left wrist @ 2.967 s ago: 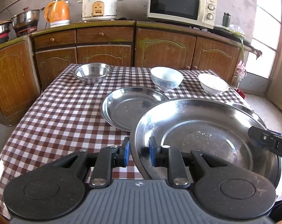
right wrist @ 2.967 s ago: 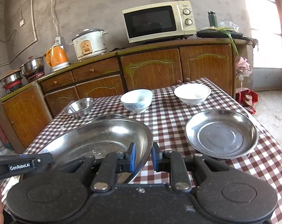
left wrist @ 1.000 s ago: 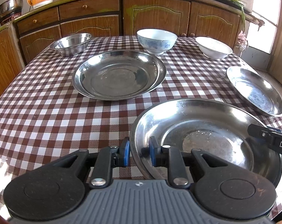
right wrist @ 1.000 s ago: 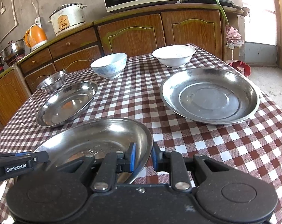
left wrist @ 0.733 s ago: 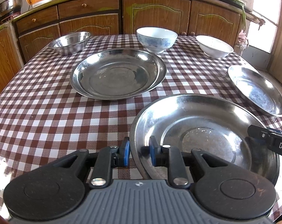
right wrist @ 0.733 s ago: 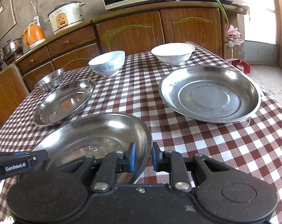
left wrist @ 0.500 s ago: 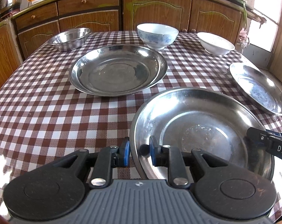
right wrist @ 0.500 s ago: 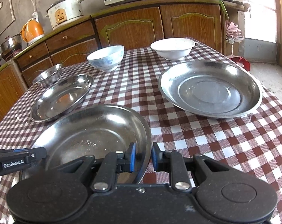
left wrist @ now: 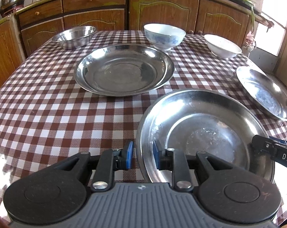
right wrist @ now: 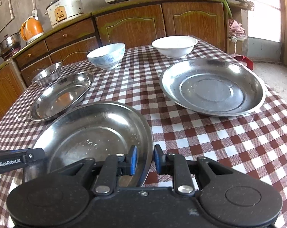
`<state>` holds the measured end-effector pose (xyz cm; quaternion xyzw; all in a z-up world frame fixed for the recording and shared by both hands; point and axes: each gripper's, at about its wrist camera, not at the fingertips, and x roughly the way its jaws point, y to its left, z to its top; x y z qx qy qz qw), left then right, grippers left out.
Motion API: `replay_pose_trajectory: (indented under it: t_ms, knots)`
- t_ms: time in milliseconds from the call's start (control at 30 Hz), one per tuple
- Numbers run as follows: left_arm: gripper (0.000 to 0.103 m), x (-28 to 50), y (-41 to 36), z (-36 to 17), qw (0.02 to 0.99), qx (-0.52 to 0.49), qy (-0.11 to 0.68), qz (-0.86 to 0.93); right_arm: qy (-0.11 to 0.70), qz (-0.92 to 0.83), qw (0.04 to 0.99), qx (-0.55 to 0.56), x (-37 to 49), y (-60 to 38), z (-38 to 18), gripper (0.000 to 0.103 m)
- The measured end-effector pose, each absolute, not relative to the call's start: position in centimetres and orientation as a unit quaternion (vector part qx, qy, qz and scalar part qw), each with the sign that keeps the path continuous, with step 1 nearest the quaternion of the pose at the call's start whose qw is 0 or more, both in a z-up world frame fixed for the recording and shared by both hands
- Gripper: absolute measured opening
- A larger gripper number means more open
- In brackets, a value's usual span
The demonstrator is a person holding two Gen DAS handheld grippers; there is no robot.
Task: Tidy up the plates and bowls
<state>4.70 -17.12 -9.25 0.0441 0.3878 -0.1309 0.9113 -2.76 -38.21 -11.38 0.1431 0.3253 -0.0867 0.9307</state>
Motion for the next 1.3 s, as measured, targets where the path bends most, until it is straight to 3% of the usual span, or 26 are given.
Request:
replay_pose_trajectory:
  t_ms: [100, 167, 400, 667, 1300]
  knots:
    - [0.026, 4.5, -16.9, -8.8, 0.912, 0.039, 0.387, -0.128, 0.319, -0.092, 0.933, 0.138, -3.1, -38.1, -10.9, 0.032]
    - [0.026, 4.5, -16.7, -8.3, 0.913, 0.035, 0.386, -0.127, 0.309, -0.097, 0.937, 0.131, -3.4, -37.9, -10.2, 0.039]
    - [0.039, 4.2, -15.9, -6.6, 0.917, 0.028, 0.381, -0.116, 0.288, -0.075, 0.947, 0.124, -3.9, -36.9, -7.8, 0.046]
    - [0.055, 3.9, -14.6, -4.5, 0.922, 0.025, 0.373, -0.096, 0.278, -0.039, 0.952, 0.121, -3.6, -35.0, -5.4, 0.062]
    - [0.060, 4.5, -11.5, -1.6, 0.930, 0.024, 0.359, -0.077, 0.271, 0.011, 0.958, 0.091, -1.6, -30.1, -2.1, 0.063]
